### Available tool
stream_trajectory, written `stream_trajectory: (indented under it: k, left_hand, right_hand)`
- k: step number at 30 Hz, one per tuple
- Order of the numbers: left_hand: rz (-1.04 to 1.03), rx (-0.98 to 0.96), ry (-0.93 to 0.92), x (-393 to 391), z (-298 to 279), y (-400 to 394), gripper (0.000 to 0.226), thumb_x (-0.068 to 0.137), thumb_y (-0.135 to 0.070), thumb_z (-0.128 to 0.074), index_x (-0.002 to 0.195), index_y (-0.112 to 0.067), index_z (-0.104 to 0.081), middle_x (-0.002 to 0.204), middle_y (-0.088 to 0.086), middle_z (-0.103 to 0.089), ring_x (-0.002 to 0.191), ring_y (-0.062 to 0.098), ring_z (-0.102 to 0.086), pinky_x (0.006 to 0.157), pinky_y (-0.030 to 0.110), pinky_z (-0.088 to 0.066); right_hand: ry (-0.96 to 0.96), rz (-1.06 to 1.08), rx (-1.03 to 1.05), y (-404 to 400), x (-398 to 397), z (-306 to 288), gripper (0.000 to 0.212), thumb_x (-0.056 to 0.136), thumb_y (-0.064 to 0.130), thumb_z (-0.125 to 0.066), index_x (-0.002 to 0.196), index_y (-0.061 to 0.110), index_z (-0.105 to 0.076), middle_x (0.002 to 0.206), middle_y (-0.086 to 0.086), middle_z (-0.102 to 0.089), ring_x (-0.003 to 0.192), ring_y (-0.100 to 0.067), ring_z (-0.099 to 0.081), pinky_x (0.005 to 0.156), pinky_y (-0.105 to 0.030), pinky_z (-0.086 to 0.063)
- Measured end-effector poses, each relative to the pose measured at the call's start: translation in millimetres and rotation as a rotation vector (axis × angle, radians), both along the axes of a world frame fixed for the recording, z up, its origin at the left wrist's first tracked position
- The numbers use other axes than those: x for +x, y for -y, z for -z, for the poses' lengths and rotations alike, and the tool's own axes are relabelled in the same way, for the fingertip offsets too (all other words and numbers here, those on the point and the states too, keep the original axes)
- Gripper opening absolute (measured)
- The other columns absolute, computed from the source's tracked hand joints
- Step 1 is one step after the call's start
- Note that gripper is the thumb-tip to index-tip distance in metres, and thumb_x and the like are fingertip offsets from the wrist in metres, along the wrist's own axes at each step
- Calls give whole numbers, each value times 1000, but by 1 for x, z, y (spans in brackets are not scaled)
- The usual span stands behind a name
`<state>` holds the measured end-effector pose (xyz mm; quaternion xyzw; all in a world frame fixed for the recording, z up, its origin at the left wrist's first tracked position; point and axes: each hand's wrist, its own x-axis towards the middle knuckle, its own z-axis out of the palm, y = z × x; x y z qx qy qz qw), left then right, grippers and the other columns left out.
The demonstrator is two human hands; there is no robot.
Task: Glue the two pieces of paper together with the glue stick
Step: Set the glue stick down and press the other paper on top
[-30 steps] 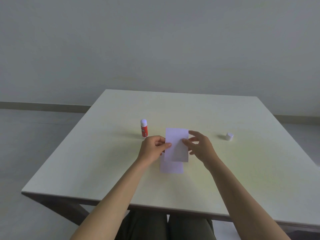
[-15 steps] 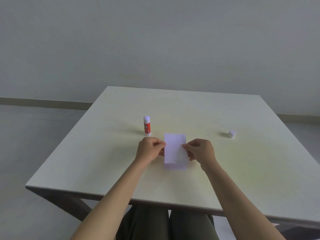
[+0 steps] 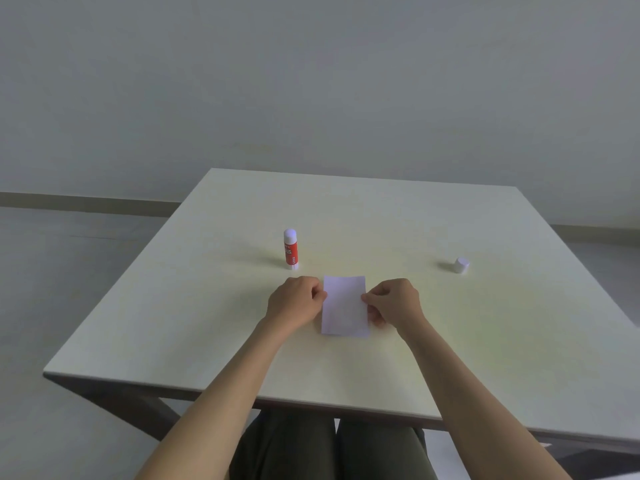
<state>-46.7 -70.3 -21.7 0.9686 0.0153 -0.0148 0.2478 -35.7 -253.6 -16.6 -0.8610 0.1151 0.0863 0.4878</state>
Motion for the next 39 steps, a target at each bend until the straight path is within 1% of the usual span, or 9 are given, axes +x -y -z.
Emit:
stream_trajectory:
  k: [8, 15, 18, 21, 27, 29, 32, 34, 39]
  left_hand:
    - [25, -5, -20, 2, 2, 0, 30, 88, -27, -50, 60, -22, -40, 57, -8, -44, 66, 24, -48, 47, 24, -24]
    - [38, 26, -15, 2, 3, 1, 27, 87, -24, -49, 60, -20, -42, 61, -5, -48, 65, 24, -48, 47, 24, -26]
    - [40, 53, 1, 3, 2, 3, 18, 85, -23, -49, 69, -17, -49, 70, 0, -53, 67, 24, -49, 47, 24, -27]
    - [42, 57, 1, 3, 2, 3, 16, 83, -22, -49, 68, -17, -48, 70, 0, -53, 67, 24, -48, 47, 24, -25]
    - [33, 34, -17, 4, 2, 2, 22, 80, -25, -54, 61, -22, -43, 65, -6, -49, 66, 23, -50, 47, 24, -26]
    - [32, 20, -2, 4, 2, 1, 17, 80, -25, -58, 67, -21, -48, 66, -7, -49, 68, 22, -52, 48, 25, -28]
    - [82, 1, 73, 4, 2, -1, 10, 81, -22, -63, 88, -19, -57, 86, -5, -54, 82, 21, -57, 58, 29, -41]
    - [194, 24, 103, 5, 2, -3, 22, 83, -17, -62, 105, -18, -62, 104, -2, -57, 95, 20, -57, 73, 34, -47]
    - [369, 92, 88, 7, -1, -13, 32, 84, -24, -61, 116, -21, -65, 119, -6, -60, 109, 18, -54, 92, 36, -42]
  right_hand:
    - [-5, -43, -30, 1, 1, -2, 11, 76, 3, -65, 74, -8, -69, 46, -2, -60, 24, -3, -48, 32, -8, -37]
    - [24, -103, -134, -3, 0, -5, 9, 73, 1, -60, 67, -3, -65, 46, -5, -61, 30, -10, -52, 38, -14, -43]
    - [30, -120, -186, -6, 1, -6, 18, 72, 0, -58, 56, 6, -54, 42, -3, -58, 33, -13, -52, 33, -12, -38]
    - [43, -119, -226, -9, 1, -6, 28, 71, -2, -55, 48, 11, -43, 39, -1, -54, 36, -15, -48, 38, -17, -37]
    - [29, -127, -256, -11, 2, -5, 26, 69, -2, -53, 50, 12, -41, 40, -1, -54, 42, -19, -47, 43, -22, -37]
    - [28, -129, -260, -11, 3, -5, 26, 68, -2, -53, 50, 12, -40, 40, -1, -53, 40, -16, -45, 42, -21, -36]
    - [17, -128, -258, -11, 4, -5, 24, 69, -1, -54, 56, 13, -40, 42, -2, -53, 42, -19, -47, 43, -23, -36]
    - [12, -126, -260, -11, 5, -5, 26, 70, 0, -55, 59, 14, -38, 45, -4, -52, 47, -25, -49, 44, -24, -36]
    - [19, -140, -279, -11, 6, -5, 28, 72, -1, -56, 61, 15, -36, 57, -9, -53, 58, -28, -50, 48, -26, -36]
